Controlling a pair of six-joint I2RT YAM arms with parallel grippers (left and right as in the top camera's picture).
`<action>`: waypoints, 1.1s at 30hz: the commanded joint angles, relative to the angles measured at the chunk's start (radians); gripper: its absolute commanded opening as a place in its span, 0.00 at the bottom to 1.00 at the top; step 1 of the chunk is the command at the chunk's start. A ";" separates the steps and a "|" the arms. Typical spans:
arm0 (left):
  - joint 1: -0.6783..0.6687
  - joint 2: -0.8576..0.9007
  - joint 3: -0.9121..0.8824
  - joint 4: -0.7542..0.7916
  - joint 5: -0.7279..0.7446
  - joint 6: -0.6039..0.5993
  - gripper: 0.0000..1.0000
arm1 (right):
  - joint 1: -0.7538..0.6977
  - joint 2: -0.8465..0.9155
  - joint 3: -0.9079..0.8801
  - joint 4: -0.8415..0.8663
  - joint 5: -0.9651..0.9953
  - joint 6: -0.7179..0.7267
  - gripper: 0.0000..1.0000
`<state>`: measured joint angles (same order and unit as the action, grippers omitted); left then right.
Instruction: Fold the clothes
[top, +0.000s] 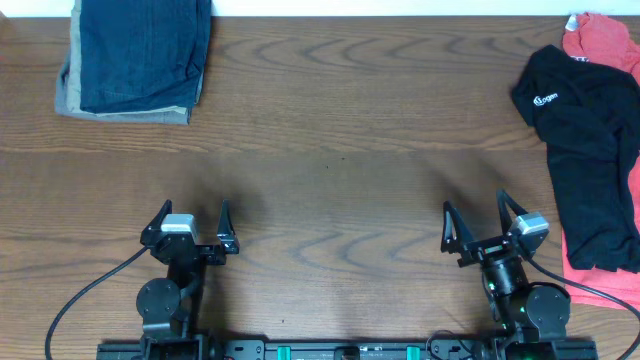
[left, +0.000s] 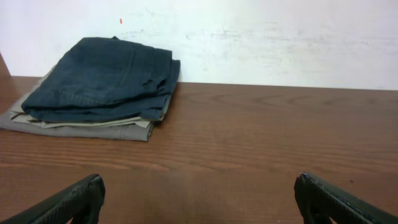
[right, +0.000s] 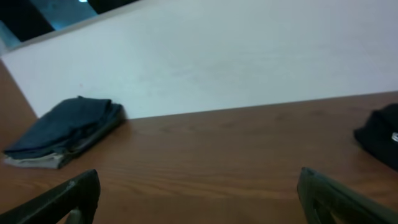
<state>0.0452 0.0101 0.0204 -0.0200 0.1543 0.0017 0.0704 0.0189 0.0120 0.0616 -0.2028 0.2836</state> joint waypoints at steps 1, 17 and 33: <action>0.006 -0.006 -0.016 -0.032 0.018 0.013 0.98 | -0.035 -0.013 -0.007 -0.002 -0.003 -0.013 0.99; 0.006 -0.006 -0.016 -0.032 0.018 0.013 0.98 | -0.079 -0.013 -0.006 -0.126 0.057 -0.124 0.99; 0.006 -0.006 -0.016 -0.032 0.018 0.013 0.98 | -0.079 -0.013 -0.006 -0.124 0.056 -0.124 0.99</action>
<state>0.0452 0.0105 0.0204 -0.0200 0.1543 0.0017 -0.0010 0.0128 0.0071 -0.0566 -0.1596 0.1745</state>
